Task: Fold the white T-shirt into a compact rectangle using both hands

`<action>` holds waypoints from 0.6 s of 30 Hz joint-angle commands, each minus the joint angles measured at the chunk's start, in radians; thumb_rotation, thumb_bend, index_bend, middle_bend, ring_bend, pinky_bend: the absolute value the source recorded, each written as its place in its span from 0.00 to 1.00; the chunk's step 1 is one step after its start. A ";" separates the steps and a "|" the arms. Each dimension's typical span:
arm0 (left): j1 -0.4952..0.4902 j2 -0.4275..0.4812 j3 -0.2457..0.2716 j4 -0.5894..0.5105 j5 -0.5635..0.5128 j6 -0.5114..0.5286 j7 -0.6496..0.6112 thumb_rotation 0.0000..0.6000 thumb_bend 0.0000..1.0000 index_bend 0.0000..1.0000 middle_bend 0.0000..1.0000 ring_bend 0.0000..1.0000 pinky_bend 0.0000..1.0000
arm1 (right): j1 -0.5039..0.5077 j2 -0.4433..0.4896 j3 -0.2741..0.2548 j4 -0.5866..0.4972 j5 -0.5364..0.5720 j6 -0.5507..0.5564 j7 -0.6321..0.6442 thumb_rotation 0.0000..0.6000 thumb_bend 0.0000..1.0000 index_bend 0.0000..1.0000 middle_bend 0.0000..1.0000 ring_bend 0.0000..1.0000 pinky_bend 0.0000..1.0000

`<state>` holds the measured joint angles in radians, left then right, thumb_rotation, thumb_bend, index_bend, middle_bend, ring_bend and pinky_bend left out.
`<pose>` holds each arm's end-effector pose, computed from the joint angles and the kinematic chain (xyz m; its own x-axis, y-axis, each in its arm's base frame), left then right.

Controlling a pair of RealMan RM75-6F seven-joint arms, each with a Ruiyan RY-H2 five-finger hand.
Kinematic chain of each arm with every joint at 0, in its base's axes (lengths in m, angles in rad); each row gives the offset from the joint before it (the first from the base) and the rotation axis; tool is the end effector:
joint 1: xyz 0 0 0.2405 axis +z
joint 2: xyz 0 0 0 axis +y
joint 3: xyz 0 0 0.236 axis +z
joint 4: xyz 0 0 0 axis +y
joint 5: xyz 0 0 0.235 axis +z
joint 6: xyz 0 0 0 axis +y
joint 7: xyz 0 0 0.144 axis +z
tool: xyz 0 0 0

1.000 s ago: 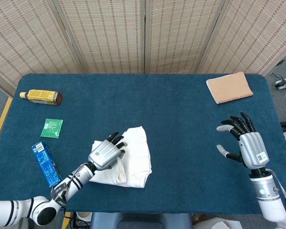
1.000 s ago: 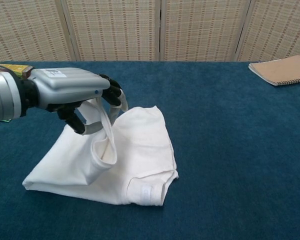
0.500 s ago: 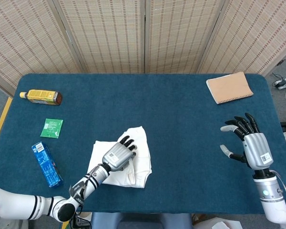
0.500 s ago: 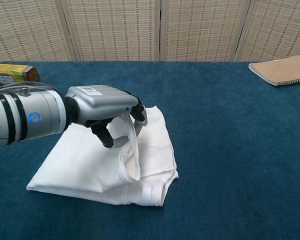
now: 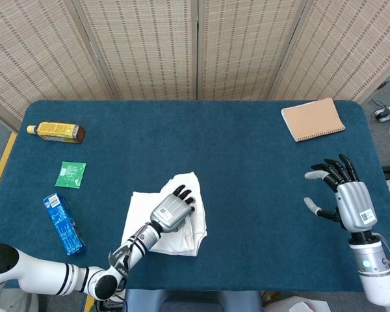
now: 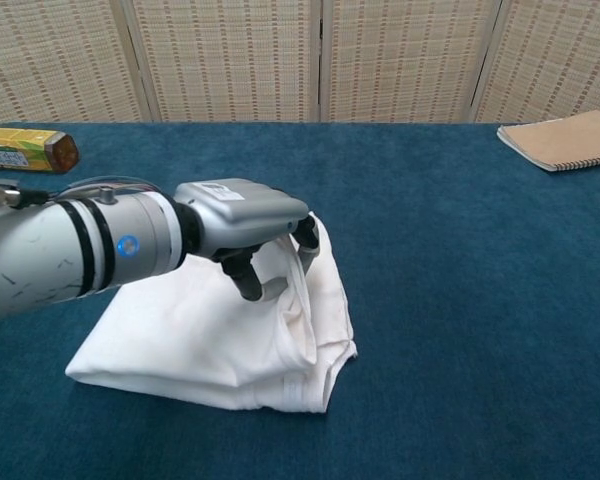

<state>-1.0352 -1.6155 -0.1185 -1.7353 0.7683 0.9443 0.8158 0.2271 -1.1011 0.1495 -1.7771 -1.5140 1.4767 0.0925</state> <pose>-0.0260 0.2776 -0.0881 0.6738 0.2917 0.6789 0.6665 -0.6365 -0.3881 -0.2251 -0.2347 0.1309 0.1486 0.0901 0.9848 -0.9656 -0.2018 0.1642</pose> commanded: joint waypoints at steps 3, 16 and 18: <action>-0.024 -0.021 -0.001 0.011 -0.037 0.010 0.016 1.00 0.52 0.65 0.22 0.08 0.00 | -0.002 0.001 0.000 0.003 0.001 0.000 0.004 1.00 0.20 0.38 0.29 0.14 0.00; -0.055 -0.067 0.015 0.016 -0.064 0.041 0.026 1.00 0.34 0.10 0.05 0.00 0.00 | -0.003 -0.001 0.006 0.009 0.008 -0.003 0.012 1.00 0.20 0.38 0.29 0.14 0.00; -0.049 -0.073 0.010 0.007 -0.045 0.059 0.008 1.00 0.31 0.02 0.01 0.00 0.00 | -0.003 0.000 0.006 0.008 0.008 -0.005 0.011 1.00 0.20 0.38 0.29 0.14 0.00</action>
<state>-1.0876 -1.6836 -0.1057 -1.7222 0.7137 0.9936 0.8331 0.2242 -1.1015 0.1557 -1.7692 -1.5057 1.4723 0.1035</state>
